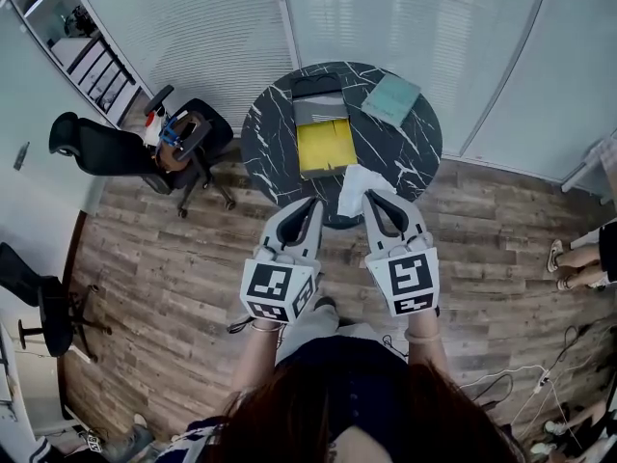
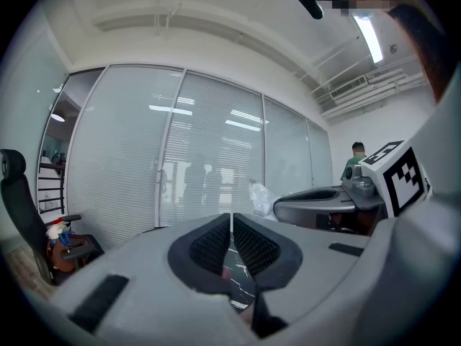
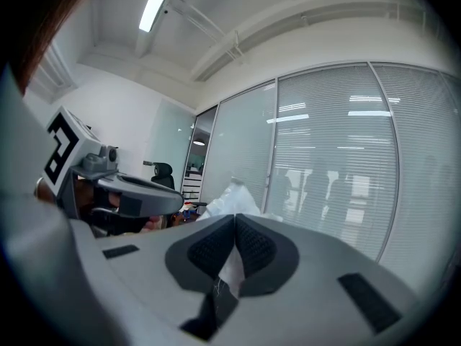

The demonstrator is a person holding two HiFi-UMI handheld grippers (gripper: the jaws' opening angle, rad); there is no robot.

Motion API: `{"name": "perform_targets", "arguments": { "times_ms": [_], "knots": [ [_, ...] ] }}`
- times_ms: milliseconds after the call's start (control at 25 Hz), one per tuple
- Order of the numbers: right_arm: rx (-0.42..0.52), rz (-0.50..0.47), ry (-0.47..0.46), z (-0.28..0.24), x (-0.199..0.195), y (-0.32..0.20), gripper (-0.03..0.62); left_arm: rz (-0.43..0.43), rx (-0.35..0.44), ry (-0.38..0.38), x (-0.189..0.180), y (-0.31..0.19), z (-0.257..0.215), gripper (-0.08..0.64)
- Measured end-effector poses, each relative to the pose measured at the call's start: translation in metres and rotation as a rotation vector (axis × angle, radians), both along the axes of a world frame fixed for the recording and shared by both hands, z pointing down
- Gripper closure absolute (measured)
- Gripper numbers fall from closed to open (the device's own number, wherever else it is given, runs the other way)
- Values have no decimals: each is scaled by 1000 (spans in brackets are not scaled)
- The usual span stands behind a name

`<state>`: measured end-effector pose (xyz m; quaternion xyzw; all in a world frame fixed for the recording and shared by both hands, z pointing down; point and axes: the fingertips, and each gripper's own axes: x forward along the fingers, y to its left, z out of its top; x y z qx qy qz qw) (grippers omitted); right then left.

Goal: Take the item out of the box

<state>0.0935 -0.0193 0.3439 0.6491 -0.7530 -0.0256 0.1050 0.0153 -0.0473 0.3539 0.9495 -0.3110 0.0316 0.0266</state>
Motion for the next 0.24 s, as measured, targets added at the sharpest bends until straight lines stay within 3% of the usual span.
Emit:
{"name": "perform_targets", "arguments": {
  "times_ms": [240],
  "knots": [
    [4, 0, 8, -3, -10, -15, 568, 8, 11, 7, -6, -14, -4, 530]
  ]
}}
